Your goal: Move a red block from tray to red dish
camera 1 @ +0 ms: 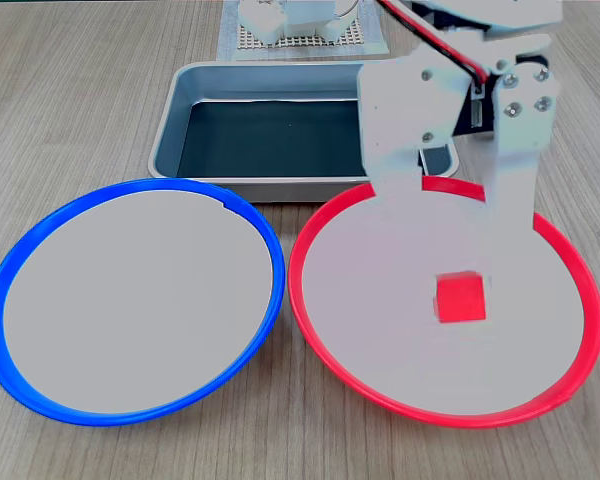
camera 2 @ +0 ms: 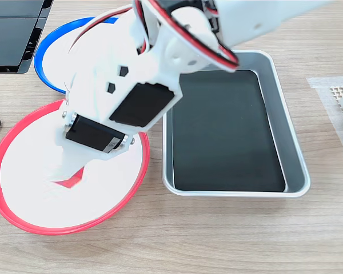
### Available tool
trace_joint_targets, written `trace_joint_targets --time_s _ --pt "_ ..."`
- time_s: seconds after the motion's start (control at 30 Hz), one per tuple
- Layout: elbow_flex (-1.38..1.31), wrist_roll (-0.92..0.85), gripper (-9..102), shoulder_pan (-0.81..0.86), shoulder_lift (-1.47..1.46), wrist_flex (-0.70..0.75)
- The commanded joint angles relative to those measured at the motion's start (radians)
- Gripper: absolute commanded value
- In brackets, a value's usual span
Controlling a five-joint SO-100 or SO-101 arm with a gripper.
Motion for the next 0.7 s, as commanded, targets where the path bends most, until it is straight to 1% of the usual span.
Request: trace_joint_targets --time_s 0.0,0.17,0.2,0.23,0.3,0.4,0.43,0.47,0.5,0.57,0.6,0.67 --pt "0.009 -0.020 18 0.003 0.034 -0.017" --pt "0.037 -0.031 25 -0.002 0.074 -0.040" --pt "0.048 -0.011 26 -0.002 0.092 -0.061" --pt "0.063 0.061 26 -0.002 0.132 -0.109" --pt "0.091 0.236 26 0.000 0.199 -0.201" --pt "0.156 0.601 23 0.018 0.351 -0.305" --pt "0.213 0.750 14 0.037 0.433 -0.353" --pt "0.265 0.834 1 0.051 0.497 -0.396" --pt "0.337 0.945 0 0.075 0.578 -0.456" --pt "0.503 1.210 0 0.127 0.724 -0.646" --pt "0.575 1.321 0 0.147 0.792 -0.698" --pt "0.730 1.447 0 0.175 0.939 -0.778"
